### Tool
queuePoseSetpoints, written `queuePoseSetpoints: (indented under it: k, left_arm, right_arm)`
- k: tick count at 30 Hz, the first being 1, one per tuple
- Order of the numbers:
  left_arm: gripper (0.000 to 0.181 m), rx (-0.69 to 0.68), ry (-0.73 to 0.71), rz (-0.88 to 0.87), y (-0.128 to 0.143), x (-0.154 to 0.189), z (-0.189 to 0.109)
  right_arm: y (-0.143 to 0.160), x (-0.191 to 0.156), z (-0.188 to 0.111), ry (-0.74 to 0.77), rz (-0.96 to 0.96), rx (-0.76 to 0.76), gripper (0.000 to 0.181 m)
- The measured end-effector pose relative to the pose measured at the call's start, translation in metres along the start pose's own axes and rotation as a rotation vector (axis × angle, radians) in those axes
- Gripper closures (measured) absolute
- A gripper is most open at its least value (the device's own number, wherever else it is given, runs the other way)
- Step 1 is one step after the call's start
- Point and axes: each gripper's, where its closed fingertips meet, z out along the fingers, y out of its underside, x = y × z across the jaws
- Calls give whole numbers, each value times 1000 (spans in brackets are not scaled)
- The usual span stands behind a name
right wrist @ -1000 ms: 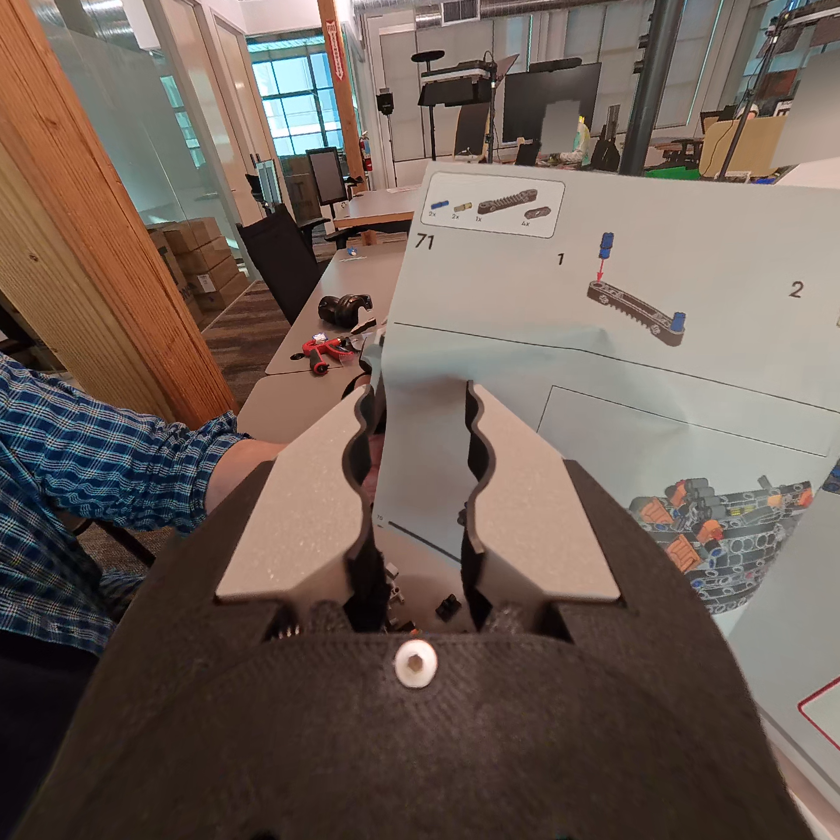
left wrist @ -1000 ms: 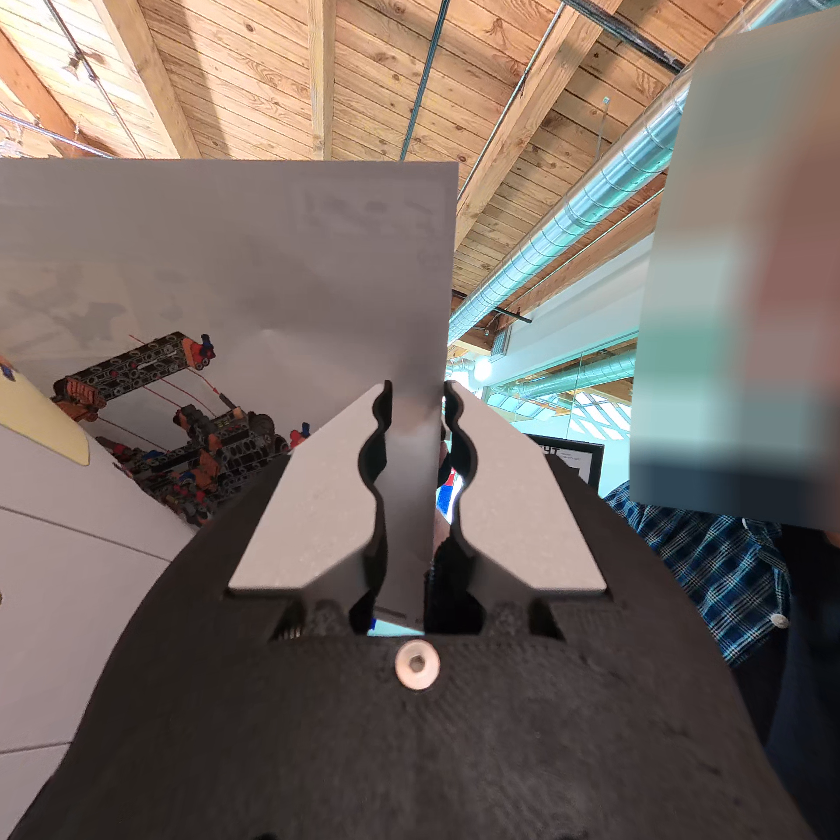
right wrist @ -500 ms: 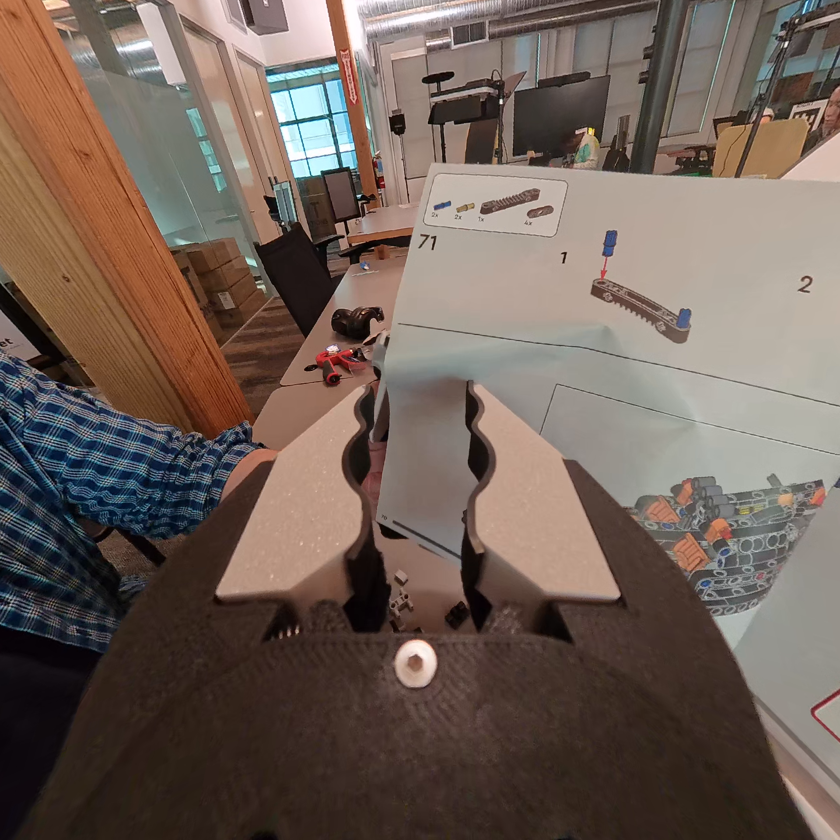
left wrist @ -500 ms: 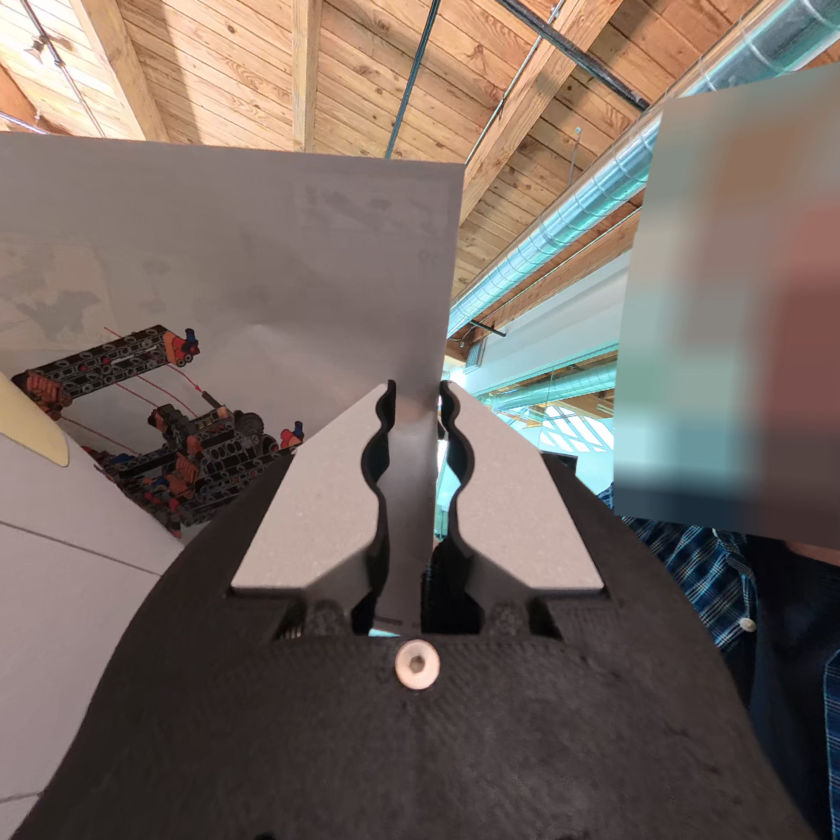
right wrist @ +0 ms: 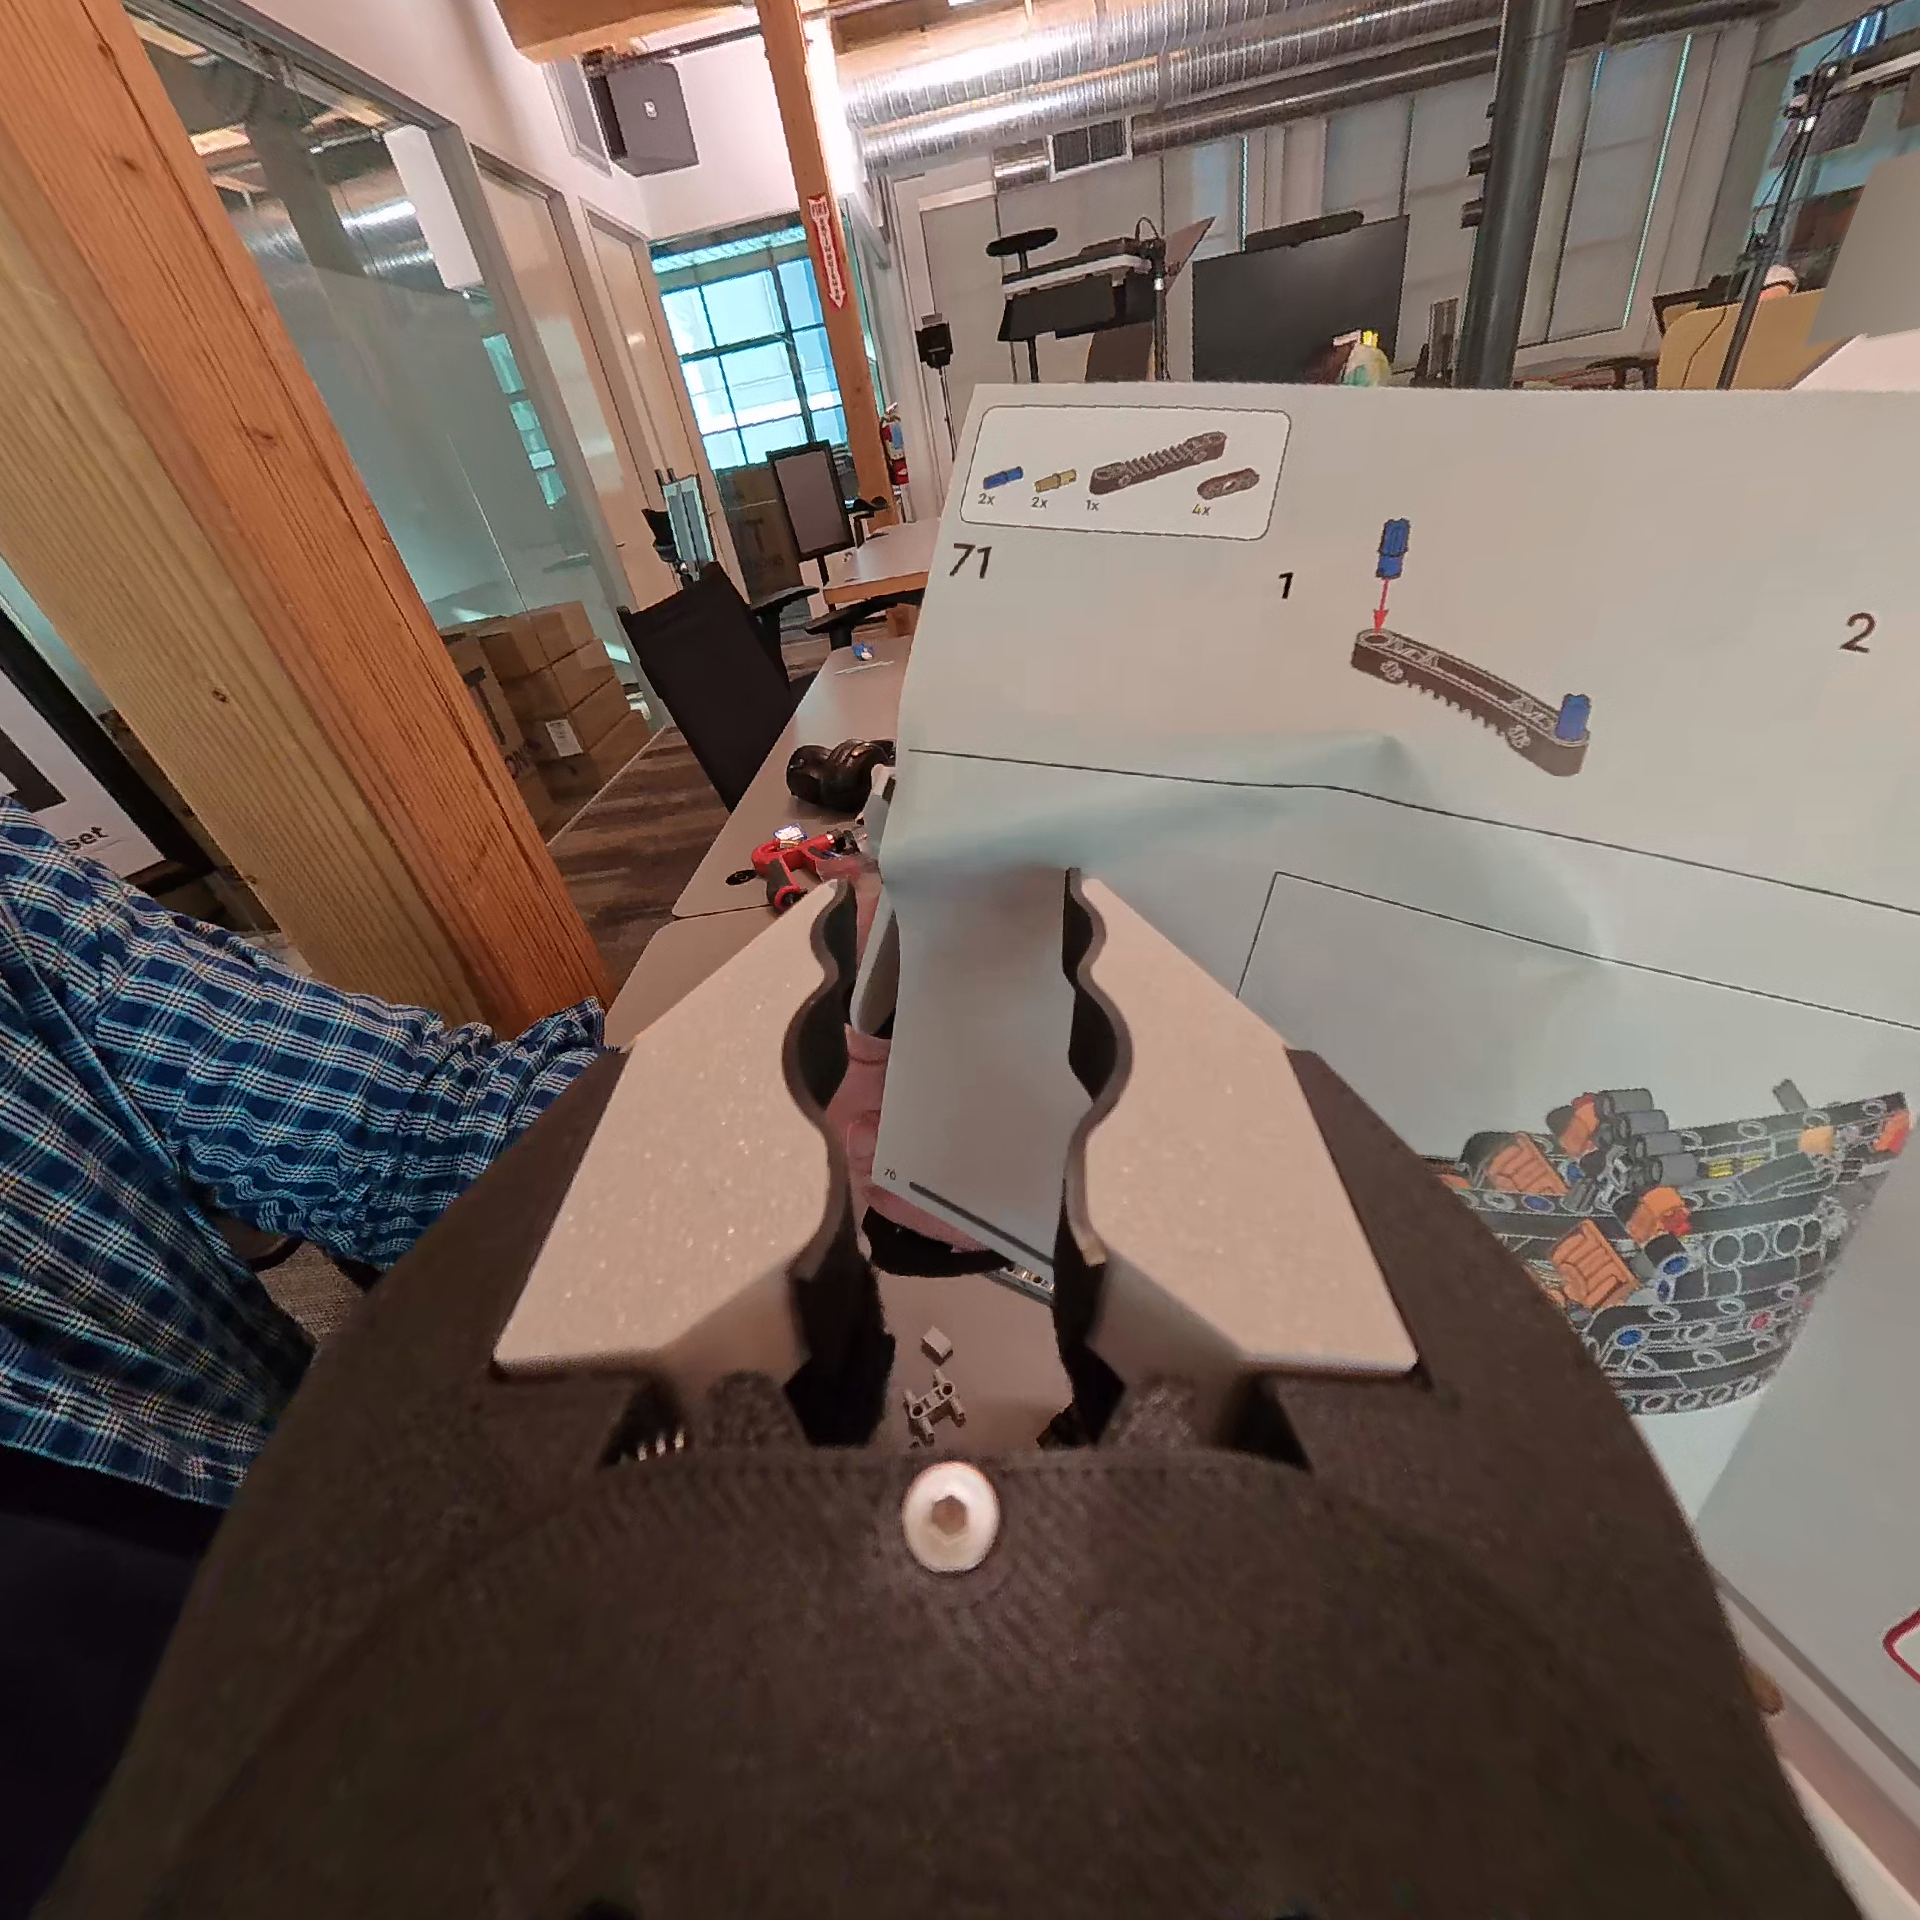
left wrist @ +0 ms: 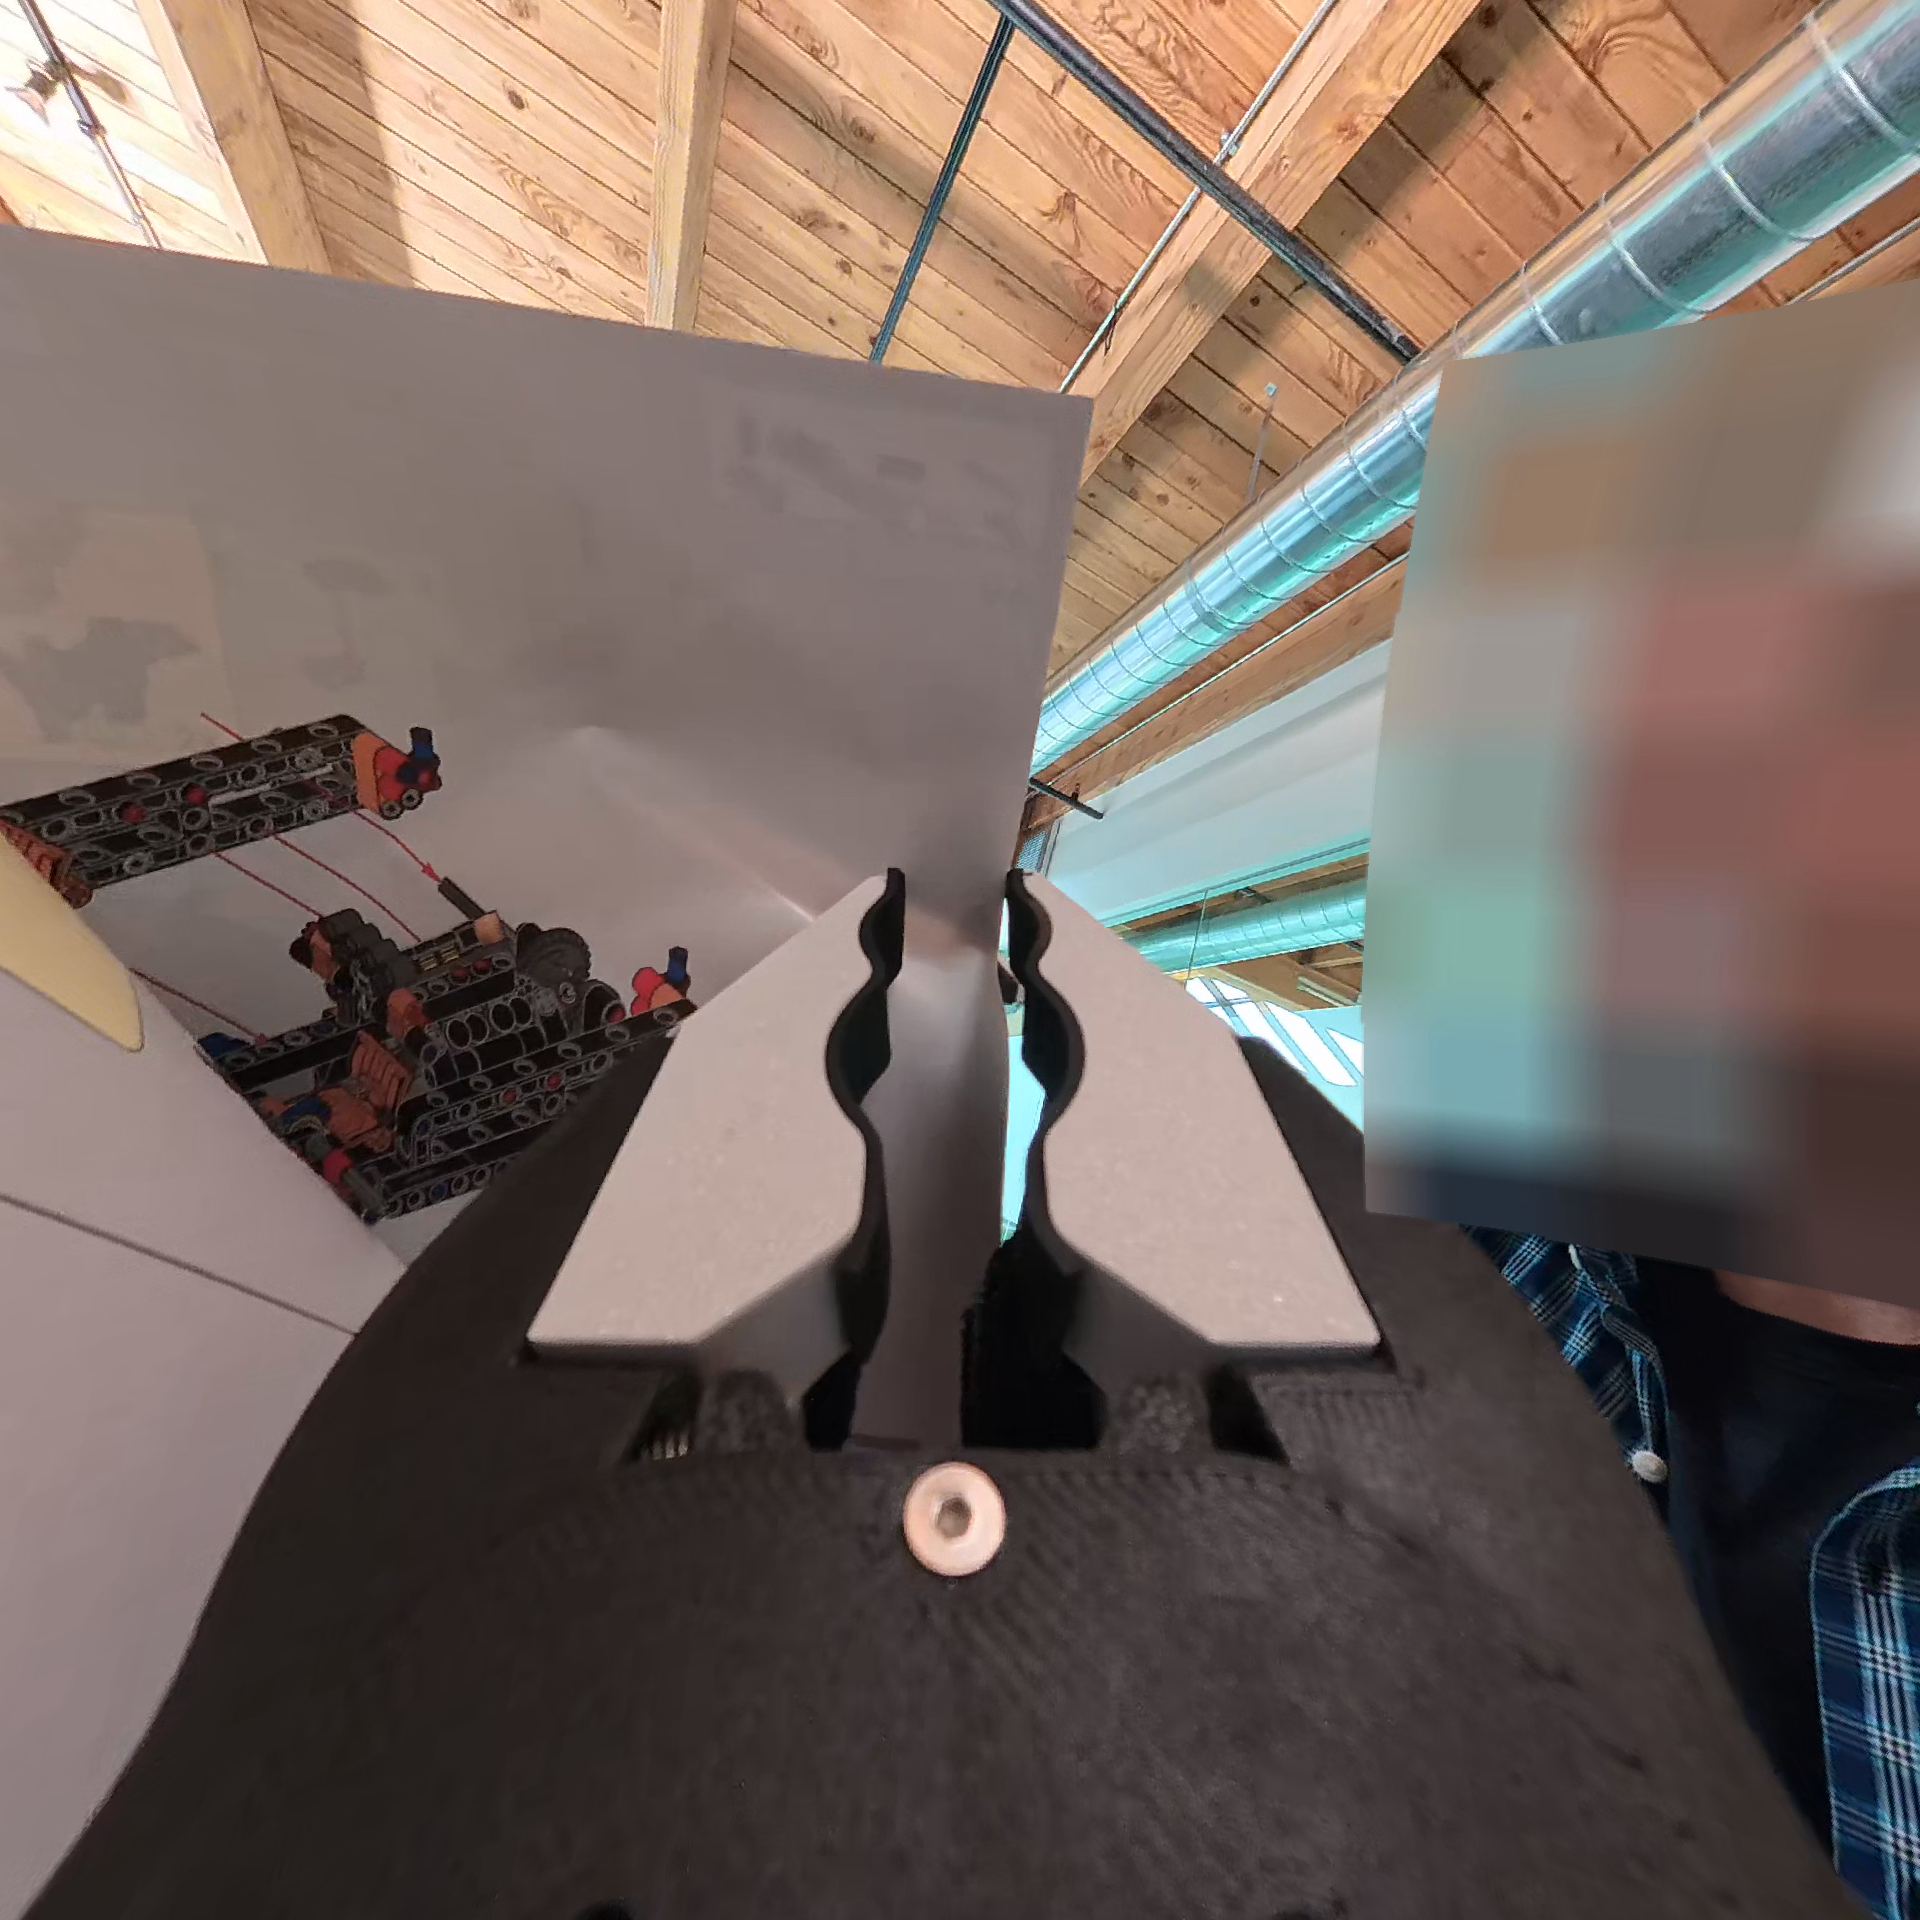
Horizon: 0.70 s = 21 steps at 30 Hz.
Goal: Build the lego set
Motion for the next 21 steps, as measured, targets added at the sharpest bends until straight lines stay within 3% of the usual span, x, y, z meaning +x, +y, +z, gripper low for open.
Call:
queuePoseSetpoints:
  k: [21]
  left_arm:
    - [163, 20, 8, -47, 2, -3, -3]
  right_arm:
    - [-1, 3, -6, -17, 30, 27, 144]
